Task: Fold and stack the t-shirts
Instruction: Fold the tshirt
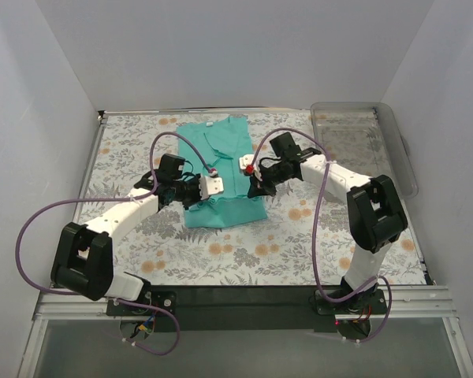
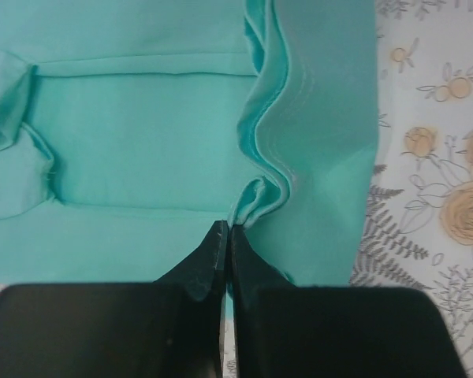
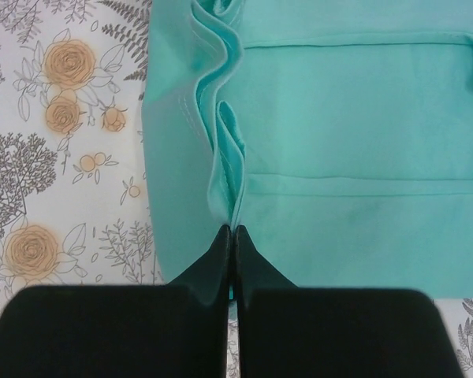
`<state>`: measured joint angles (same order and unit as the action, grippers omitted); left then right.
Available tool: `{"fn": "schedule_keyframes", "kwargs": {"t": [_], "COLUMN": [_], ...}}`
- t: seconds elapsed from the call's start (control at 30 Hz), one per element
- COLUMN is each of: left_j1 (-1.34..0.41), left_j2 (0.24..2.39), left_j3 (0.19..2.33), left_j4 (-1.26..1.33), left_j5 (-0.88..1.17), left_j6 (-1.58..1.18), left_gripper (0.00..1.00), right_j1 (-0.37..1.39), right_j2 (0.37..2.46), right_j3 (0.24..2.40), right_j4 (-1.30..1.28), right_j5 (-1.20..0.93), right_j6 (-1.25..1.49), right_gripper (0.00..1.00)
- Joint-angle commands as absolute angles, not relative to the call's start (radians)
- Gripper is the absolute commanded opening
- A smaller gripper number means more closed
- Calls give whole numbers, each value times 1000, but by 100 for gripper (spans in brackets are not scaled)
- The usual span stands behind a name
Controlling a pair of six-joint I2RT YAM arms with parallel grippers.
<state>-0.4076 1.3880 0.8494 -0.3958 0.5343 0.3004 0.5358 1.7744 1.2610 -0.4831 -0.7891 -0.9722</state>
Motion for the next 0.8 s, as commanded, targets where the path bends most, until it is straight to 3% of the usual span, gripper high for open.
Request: {"fn": "schedule_keyframes", "kwargs": {"t": [0.0,0.77], "left_j1": [-355,-239], "left_j2": [1405,1623], "left_j3": [917,1052], "left_j4": [-371,-270], "left_j5": [591,629], "left_j6": [337,334], "left_gripper": [0,0], "right_j1": [532,505], "right_j2": [1836,2042], "right_j3": [1354,1604], "right_j4": [-499,-463], "right_j5": [-813,-672], "right_j6": [-916,-715], "right_gripper": [1,1]}}
